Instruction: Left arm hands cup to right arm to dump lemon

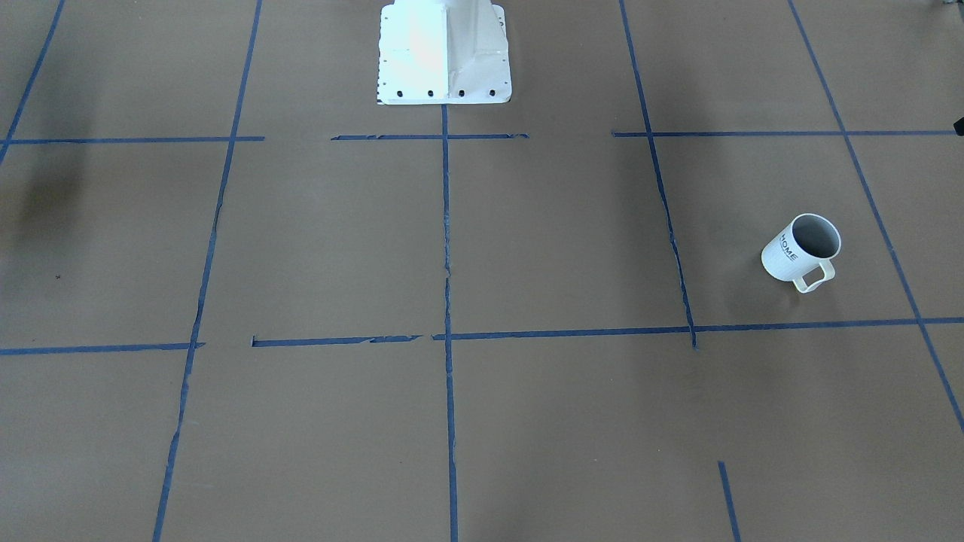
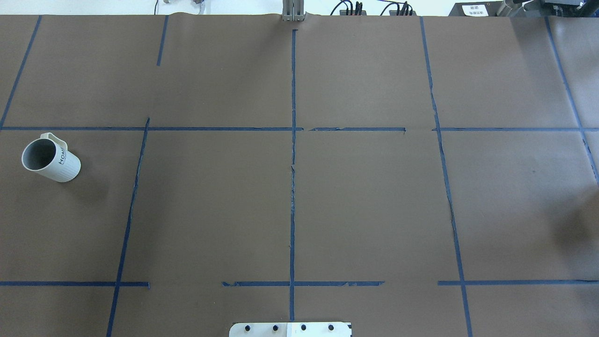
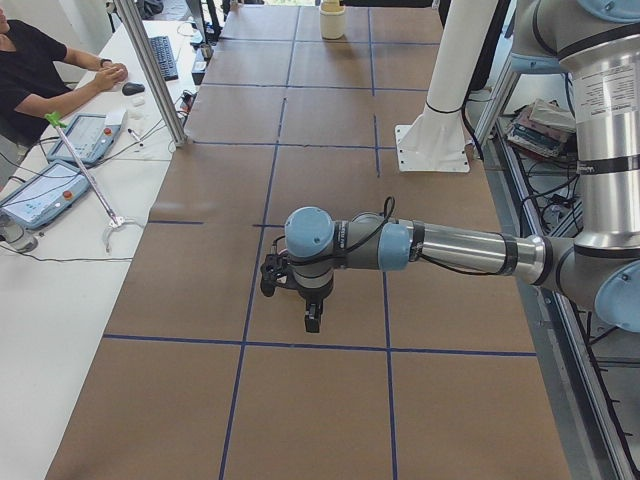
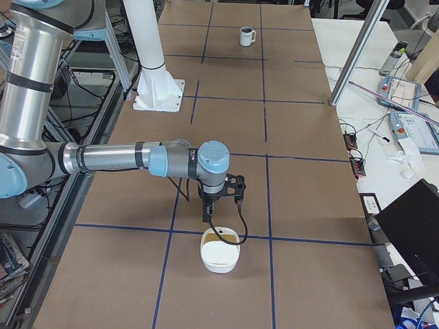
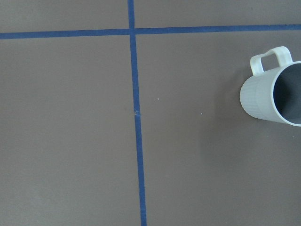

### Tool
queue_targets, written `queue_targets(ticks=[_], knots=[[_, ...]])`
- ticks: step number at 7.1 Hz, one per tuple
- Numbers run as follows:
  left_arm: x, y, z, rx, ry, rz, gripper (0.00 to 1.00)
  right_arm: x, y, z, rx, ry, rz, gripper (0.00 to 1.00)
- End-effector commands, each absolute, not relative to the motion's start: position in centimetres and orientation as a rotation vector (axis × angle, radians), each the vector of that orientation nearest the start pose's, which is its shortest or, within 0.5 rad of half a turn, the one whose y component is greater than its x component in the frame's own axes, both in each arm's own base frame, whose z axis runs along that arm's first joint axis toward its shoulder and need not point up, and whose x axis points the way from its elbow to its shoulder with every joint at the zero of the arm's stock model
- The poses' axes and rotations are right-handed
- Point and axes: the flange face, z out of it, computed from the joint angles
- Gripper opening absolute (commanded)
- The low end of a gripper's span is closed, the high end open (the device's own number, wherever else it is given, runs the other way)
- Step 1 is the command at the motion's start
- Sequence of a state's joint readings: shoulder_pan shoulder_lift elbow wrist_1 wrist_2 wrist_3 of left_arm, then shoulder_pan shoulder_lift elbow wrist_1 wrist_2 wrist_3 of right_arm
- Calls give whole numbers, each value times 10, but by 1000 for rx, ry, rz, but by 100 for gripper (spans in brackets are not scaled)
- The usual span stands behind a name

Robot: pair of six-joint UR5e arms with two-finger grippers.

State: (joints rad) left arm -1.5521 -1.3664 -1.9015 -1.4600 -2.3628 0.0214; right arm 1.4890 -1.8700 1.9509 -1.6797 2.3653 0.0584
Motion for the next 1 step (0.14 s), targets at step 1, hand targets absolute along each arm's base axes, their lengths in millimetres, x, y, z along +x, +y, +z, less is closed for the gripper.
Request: queue_targets(ticks=[1], knots=[[-68,-404,583,56,766,28,100,24,-368,610,-92,-787,-32,100]])
